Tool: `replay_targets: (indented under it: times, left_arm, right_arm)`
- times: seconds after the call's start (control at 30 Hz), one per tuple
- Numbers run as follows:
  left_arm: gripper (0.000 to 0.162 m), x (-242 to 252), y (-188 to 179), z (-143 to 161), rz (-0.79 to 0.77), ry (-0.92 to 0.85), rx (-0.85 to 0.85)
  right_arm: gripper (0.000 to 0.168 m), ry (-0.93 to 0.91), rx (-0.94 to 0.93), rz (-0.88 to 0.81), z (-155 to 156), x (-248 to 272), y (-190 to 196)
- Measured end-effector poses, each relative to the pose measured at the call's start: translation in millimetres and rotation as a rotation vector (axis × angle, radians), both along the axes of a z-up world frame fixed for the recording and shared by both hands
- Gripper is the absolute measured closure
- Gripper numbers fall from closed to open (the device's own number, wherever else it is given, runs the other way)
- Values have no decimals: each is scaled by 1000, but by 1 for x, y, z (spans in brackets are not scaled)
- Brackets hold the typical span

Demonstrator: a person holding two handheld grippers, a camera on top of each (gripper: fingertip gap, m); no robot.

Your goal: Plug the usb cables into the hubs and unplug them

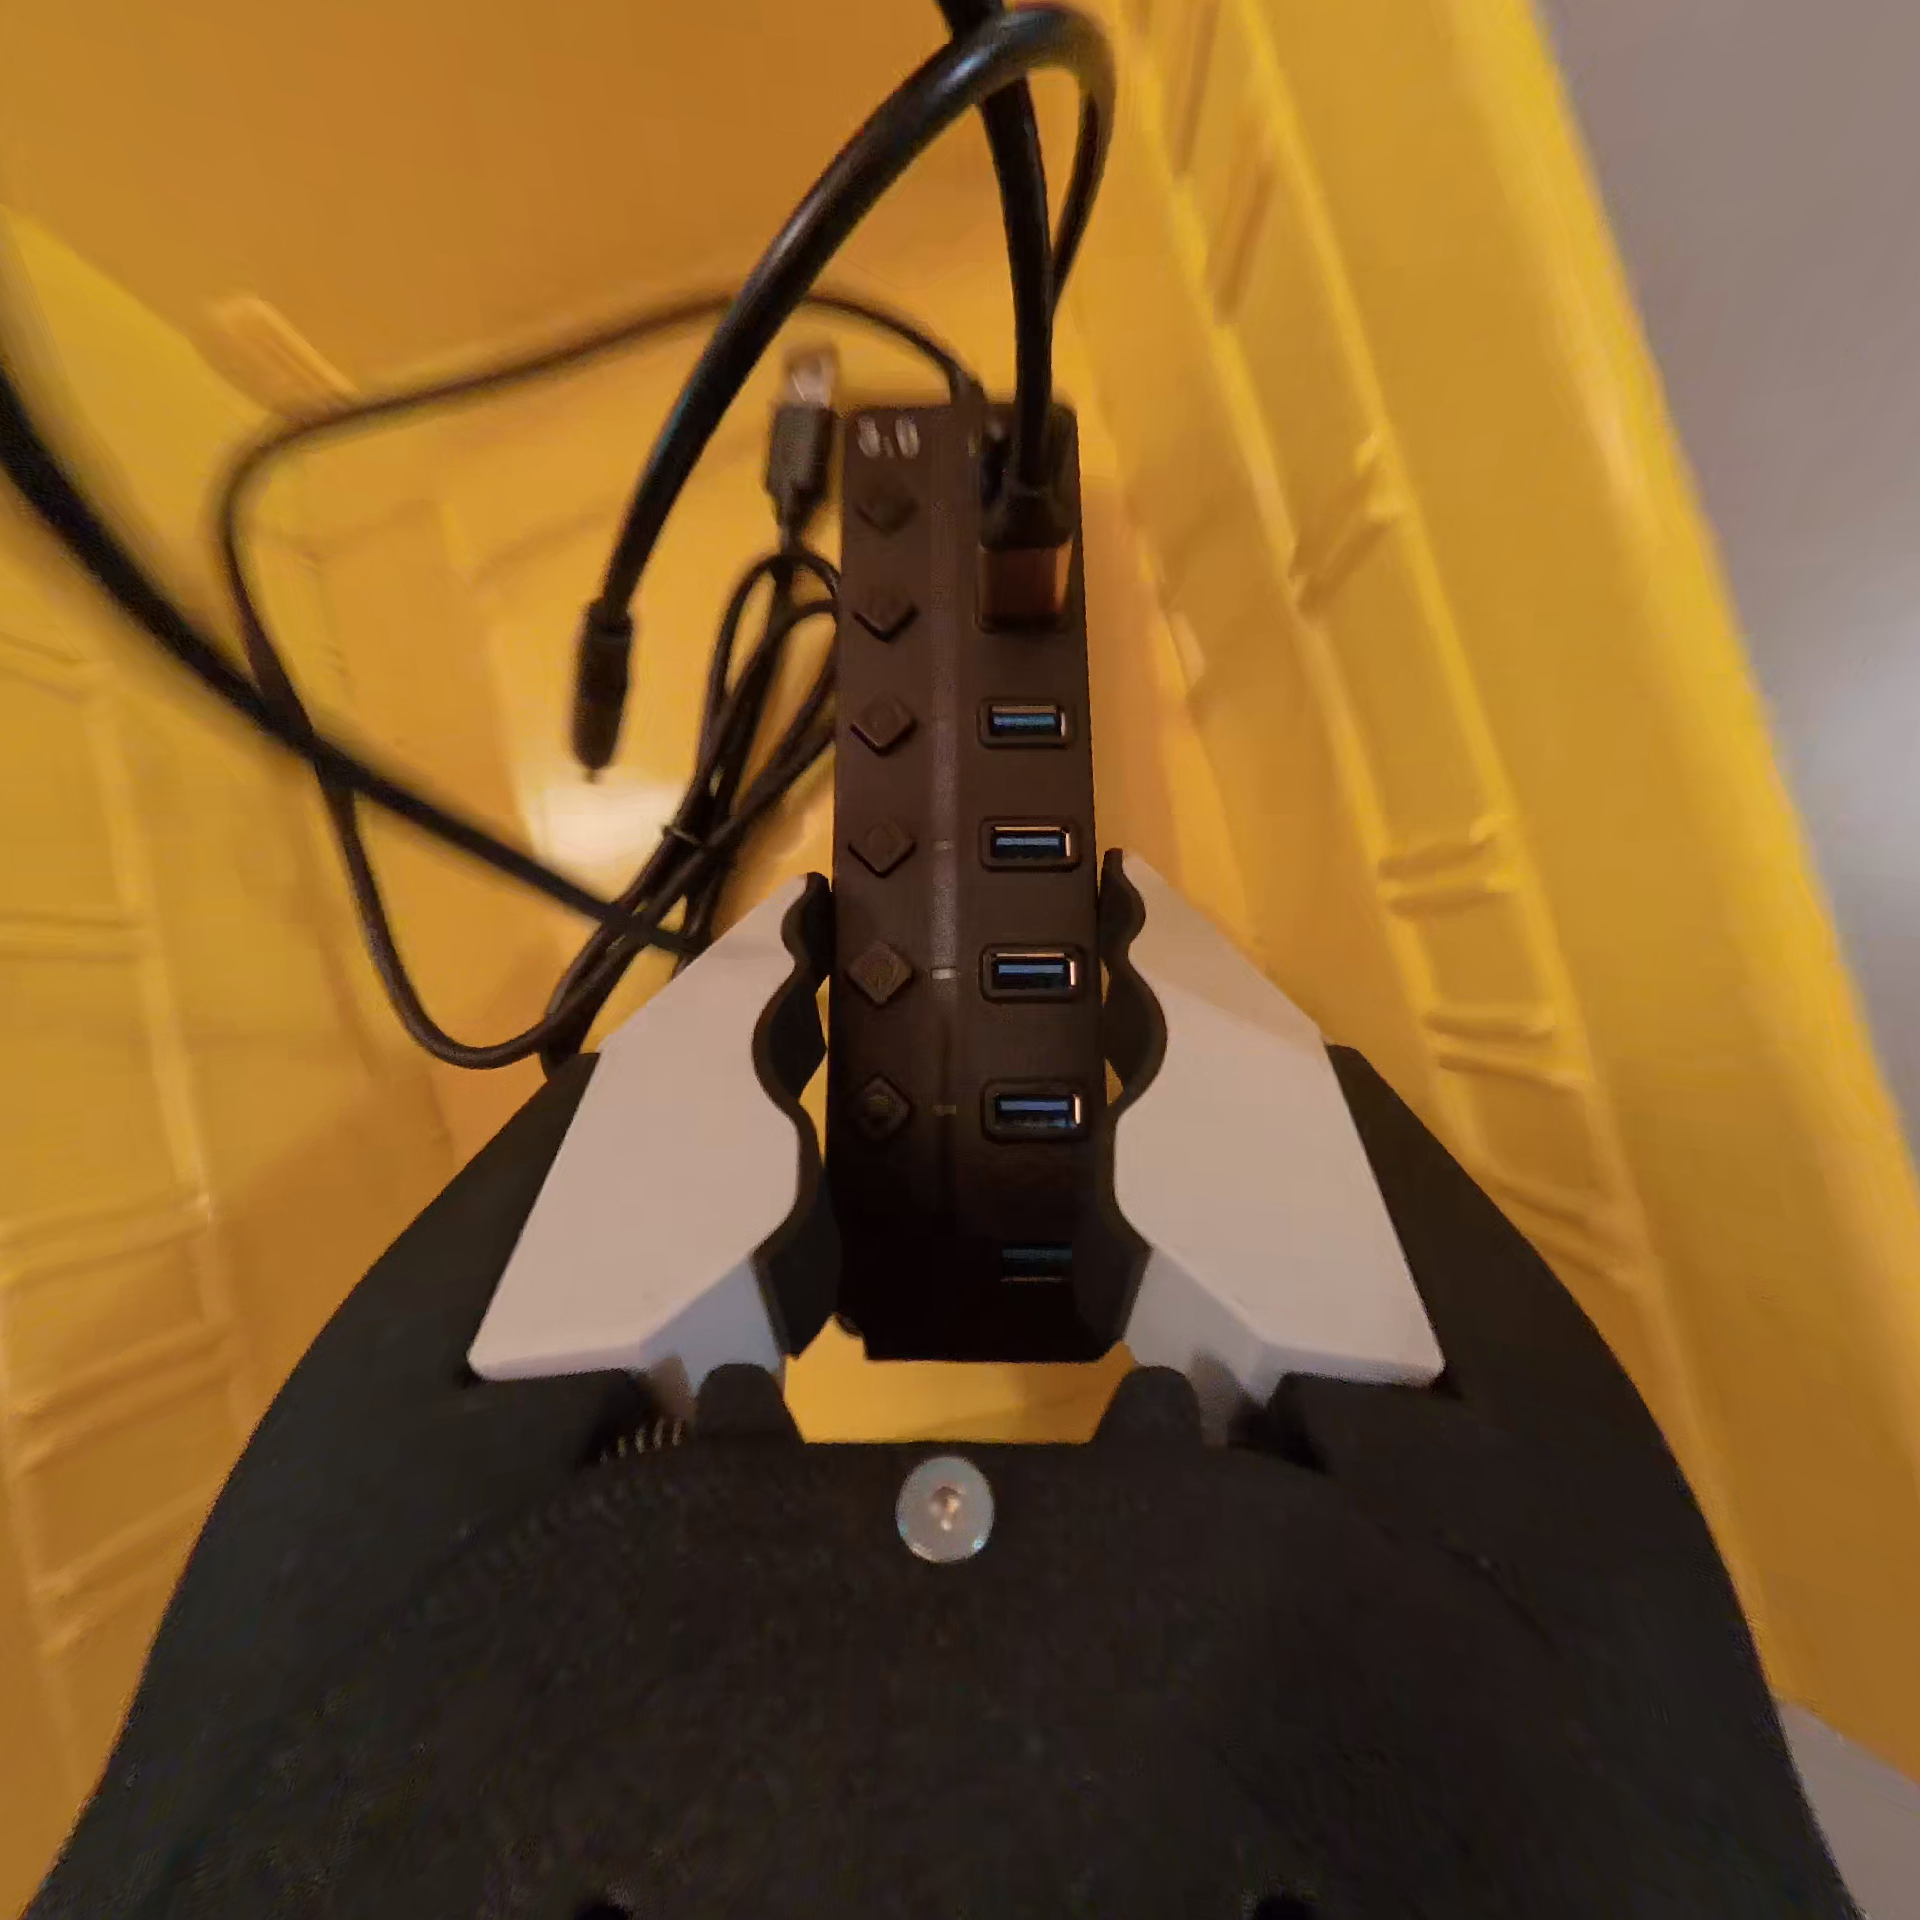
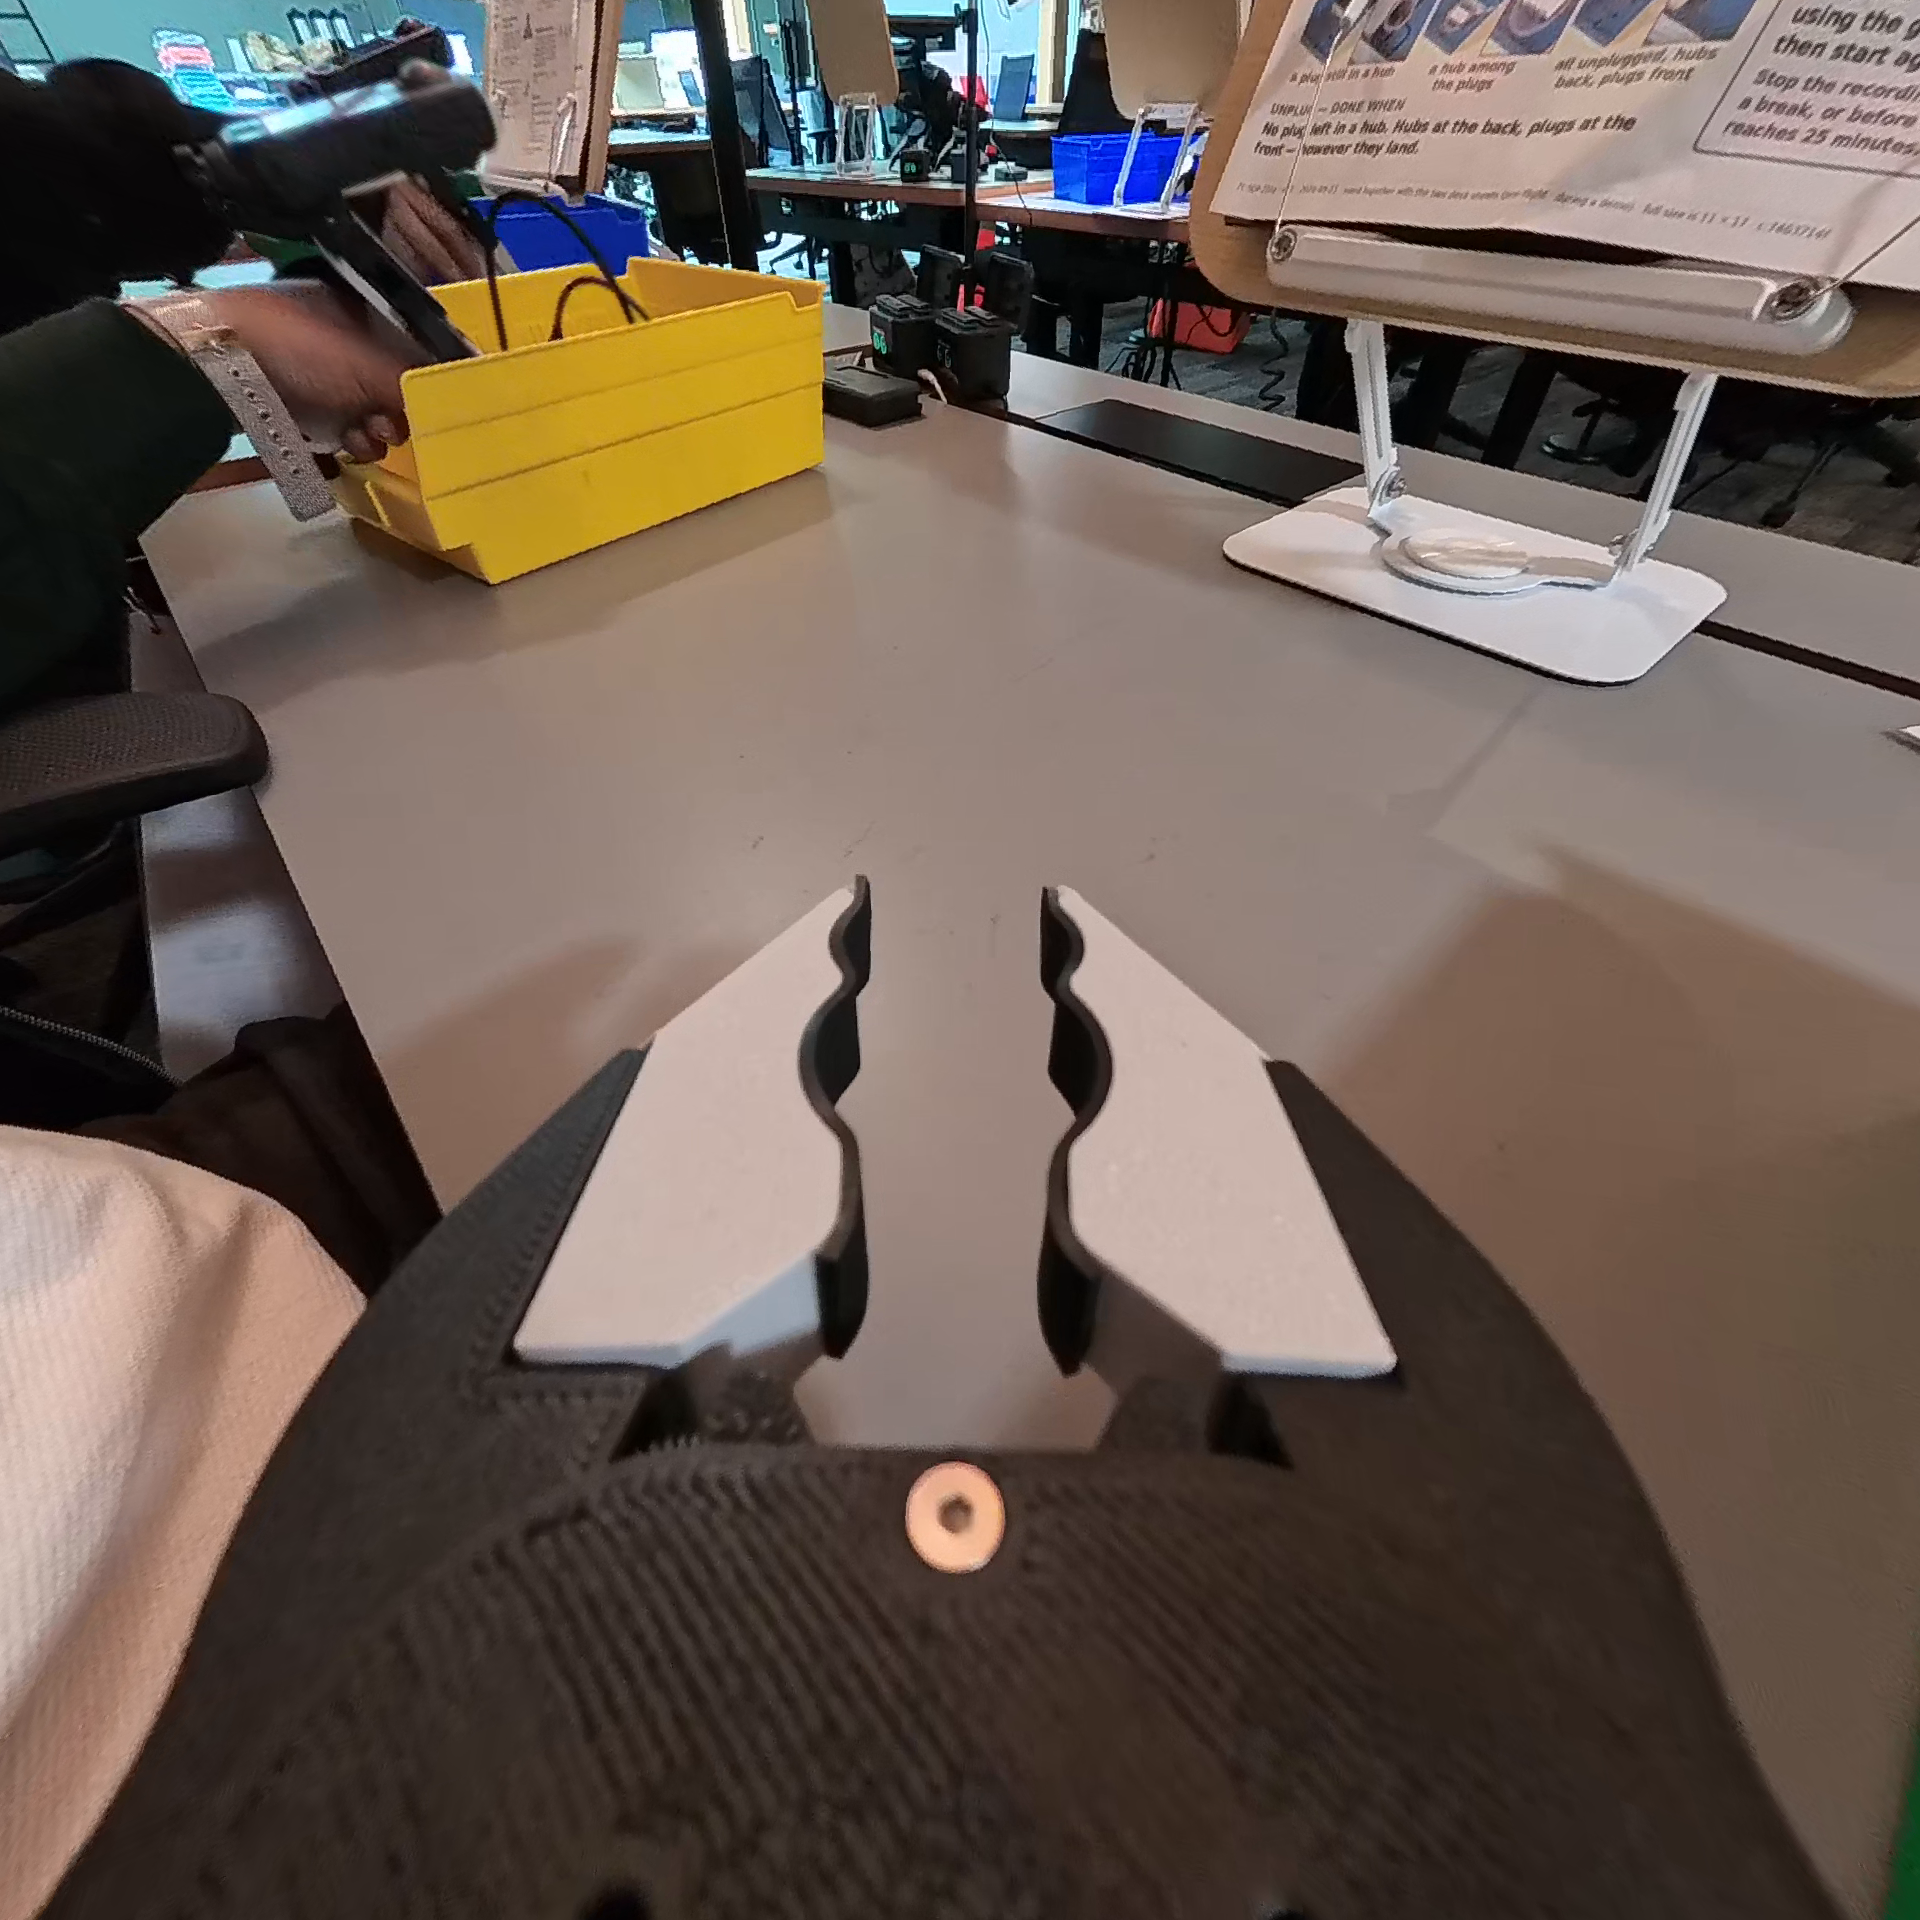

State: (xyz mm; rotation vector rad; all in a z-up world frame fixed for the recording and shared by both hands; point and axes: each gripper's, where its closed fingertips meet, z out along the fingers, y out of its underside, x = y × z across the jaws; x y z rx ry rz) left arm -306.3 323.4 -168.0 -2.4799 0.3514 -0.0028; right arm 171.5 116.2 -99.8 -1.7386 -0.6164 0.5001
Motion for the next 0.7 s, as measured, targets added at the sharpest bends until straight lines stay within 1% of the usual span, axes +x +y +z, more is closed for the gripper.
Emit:
replay_targets:
  times: [0.03, 0.17, 0.33, 0.43, 0.57, 0.7]
  left_arm:
    - [109, -1, 3, 12, 25, -55, 48]
    - [110, -12, 0, 62, 58, -197, 180]
    - [110, -19, -7, 107, 76, -363, 316]
    - [110, -14, -11, 140, 57, -497, 422]
    - [111, 15, -28, 202, -65, -620, 572]
    - [111, 70, -52, 254, -232, -626, 679]
  right_arm:
    - [136, 1, 1, 1, 0, 0, 0]
    - [136, 4, -5, 6, -1, -1, 0]
    - [136, 9, -12, 8, -2, -1, 0]
    - [136, 4, -6, 6, -1, -2, 0]
    - [136, -8, -10, 10, -3, -3, 1]
    - [136, -11, 1, 20, -2, -6, 0]
